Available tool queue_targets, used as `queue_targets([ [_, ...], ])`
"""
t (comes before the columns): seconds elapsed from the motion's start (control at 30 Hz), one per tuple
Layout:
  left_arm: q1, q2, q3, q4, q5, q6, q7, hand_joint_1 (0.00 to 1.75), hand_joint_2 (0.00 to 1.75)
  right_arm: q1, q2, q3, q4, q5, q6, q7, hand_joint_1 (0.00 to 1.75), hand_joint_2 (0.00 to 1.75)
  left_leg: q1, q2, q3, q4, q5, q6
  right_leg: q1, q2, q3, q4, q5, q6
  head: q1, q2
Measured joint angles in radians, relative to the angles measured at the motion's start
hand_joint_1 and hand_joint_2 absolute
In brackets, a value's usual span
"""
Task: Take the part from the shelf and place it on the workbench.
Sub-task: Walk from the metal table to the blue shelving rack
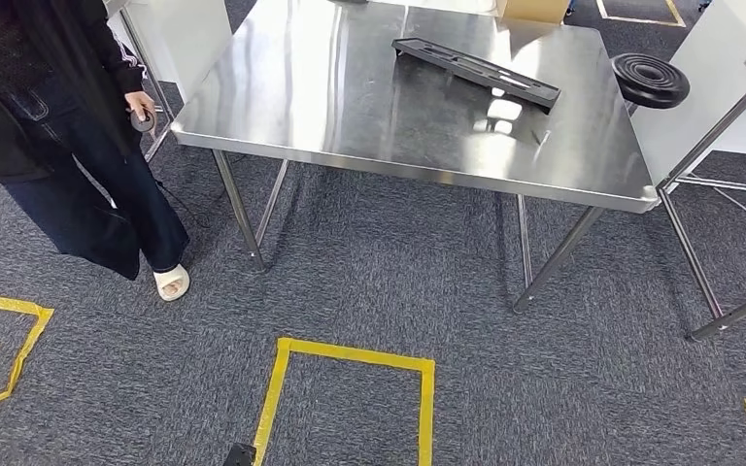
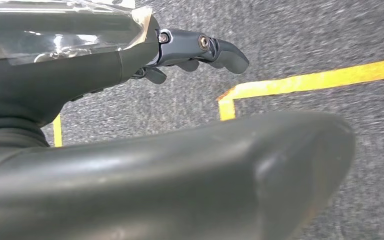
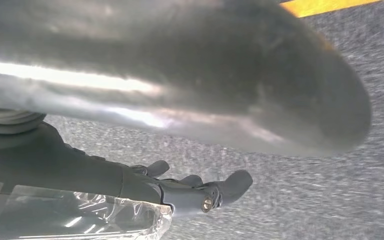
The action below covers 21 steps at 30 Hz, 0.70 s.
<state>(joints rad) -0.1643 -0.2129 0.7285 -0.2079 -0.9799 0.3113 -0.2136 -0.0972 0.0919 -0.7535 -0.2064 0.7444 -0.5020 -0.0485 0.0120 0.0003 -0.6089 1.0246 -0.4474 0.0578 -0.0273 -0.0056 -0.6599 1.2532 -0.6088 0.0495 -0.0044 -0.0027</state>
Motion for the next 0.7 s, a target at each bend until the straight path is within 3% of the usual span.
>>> queue_targets([
  [0.03,0.001,0.0,0.001,0.0,0.001,0.0,-0.001,0.0,0.0,0.0,0.0,0.0,0.0,0.001,0.0,0.0,0.0,0.0,-0.002,0.001,-0.013,0.0,0.01,0.001,0.001,0.001,-0.001,0.036,-0.008,0.004,0.001,0.0],
  [0.07,0.001,0.0,0.003,0.0,0.003,0.0,-0.002,0.0,0.0,0.0,-0.001,0.0,0.0,0.003,0.0,0.0,0.0,0.0,-0.004,0.001,-0.026,0.0,0.021,0.001,0.003,0.001,0.015,0.038,0.003,0.011,0.001,0.0],
  [0.13,0.001,0.0,0.006,0.0,0.005,0.0,-0.006,0.0,0.0,-0.003,-0.001,0.0,0.0,0.007,-0.001,0.001,0.0,0.0,-0.006,0.001,-0.049,0.001,0.044,-0.002,0.008,0.001,0.1,-0.058,0.047,0.021,0.001,0.0],
  [0.2,0.0,-0.001,0.008,0.0,0.005,-0.002,-0.008,0.0,0.0,-0.011,-0.002,0.0,0.0,0.01,-0.002,0.002,0.0,0.0,-0.007,0.001,-0.063,0.0,0.065,-0.011,0.019,0.001,0.207,-0.213,0.053,0.009,0.0,0.0],
  [0.27,-0.002,-0.003,0.009,0.0,0.003,-0.004,-0.009,0.0,0.0,-0.017,-0.004,0.0,0.0,0.012,-0.004,0.002,0.0,0.0,-0.006,0.003,-0.067,-0.005,0.087,-0.023,0.03,0.003,0.251,-0.294,0.036,-0.01,0.0,0.0],
  [0.33,-0.003,-0.003,0.009,0.0,0.001,-0.005,-0.008,0.0,0.0,-0.017,-0.003,0.0,0.0,0.016,-0.004,0.004,0.0,0.0,-0.004,0.003,-0.069,-0.014,0.101,-0.036,0.027,0.002,0.239,-0.301,0.052,-0.021,0.001,0.0],
  [0.37,-0.002,-0.003,0.009,0.0,0.001,-0.005,-0.007,0.0,0.0,-0.017,-0.003,0.0,0.0,0.018,-0.005,0.006,0.0,0.0,-0.003,0.002,-0.074,-0.006,0.085,-0.042,0.023,0.001,0.231,-0.302,0.064,-0.028,0.001,0.0],
  [0.4,-0.001,-0.002,0.01,0.0,0.002,-0.005,-0.006,0.0,0.0,-0.016,-0.002,0.0,0.0,0.02,-0.005,0.007,0.0,0.0,-0.002,0.0,-0.082,0.021,0.045,-0.046,0.017,0.0,0.22,-0.304,0.078,-0.037,-0.001,0.0],
  [0.43,-0.001,0.0,0.01,0.0,0.002,-0.005,-0.005,0.0,0.0,-0.016,-0.001,0.0,0.0,0.021,-0.005,0.009,0.0,0.0,0.0,-0.002,-0.094,0.069,-0.014,-0.05,0.014,-0.002,0.207,-0.305,0.091,-0.043,-0.003,0.0],
  [0.47,0.0,0.001,0.01,0.0,0.002,-0.005,-0.005,0.0,0.0,-0.016,0.001,0.0,0.0,0.022,-0.005,0.009,0.0,0.0,0.001,-0.002,-0.105,0.133,-0.072,-0.054,0.015,-0.003,0.193,-0.304,0.103,-0.048,-0.005,0.0],
  [0.5,0.0,0.001,0.01,0.0,0.003,-0.005,-0.005,0.0,0.0,-0.016,0.002,0.0,0.0,0.023,-0.005,0.01,0.0,0.0,0.002,-0.003,-0.114,0.2,-0.113,-0.059,0.015,-0.005,0.181,-0.303,0.115,-0.05,-0.007,0.0],
  [0.53,0.0,0.002,0.01,0.0,0.003,-0.005,-0.005,0.0,0.0,-0.016,0.002,0.0,0.0,0.023,-0.005,0.01,0.0,0.0,0.003,-0.003,-0.115,0.253,-0.124,-0.063,0.015,-0.006,0.168,-0.301,0.126,-0.048,-0.007,0.0],
  [0.57,0.0,0.002,0.01,0.0,0.003,-0.005,-0.005,0.0,0.0,-0.016,0.003,0.0,0.0,0.024,-0.005,0.01,0.0,0.0,0.006,-0.003,-0.104,0.278,-0.111,-0.067,0.015,-0.008,0.154,-0.298,0.136,-0.045,-0.007,0.0],
  [0.6,0.0,0.003,0.01,0.0,0.004,-0.005,-0.006,0.0,0.0,-0.016,0.003,0.0,0.0,0.026,-0.005,0.011,0.0,0.0,0.01,-0.003,-0.075,0.267,-0.084,-0.07,0.013,-0.009,0.139,-0.292,0.145,-0.041,-0.007,0.0],
  [0.63,0.0,0.003,0.01,0.0,0.005,-0.005,-0.007,0.0,0.0,-0.016,0.003,0.0,0.0,0.028,-0.005,0.011,0.0,0.0,0.014,-0.002,-0.03,0.222,-0.059,-0.073,0.012,-0.009,0.123,-0.283,0.151,-0.036,-0.008,0.0],
  [0.7,-0.002,0.004,0.01,0.0,0.007,-0.004,-0.014,0.0,0.0,-0.017,0.003,0.0,0.0,0.032,-0.005,0.013,0.0,0.0,0.019,-0.004,0.074,0.083,-0.062,-0.076,0.013,-0.009,0.092,-0.26,0.158,-0.028,-0.008,0.0],
])
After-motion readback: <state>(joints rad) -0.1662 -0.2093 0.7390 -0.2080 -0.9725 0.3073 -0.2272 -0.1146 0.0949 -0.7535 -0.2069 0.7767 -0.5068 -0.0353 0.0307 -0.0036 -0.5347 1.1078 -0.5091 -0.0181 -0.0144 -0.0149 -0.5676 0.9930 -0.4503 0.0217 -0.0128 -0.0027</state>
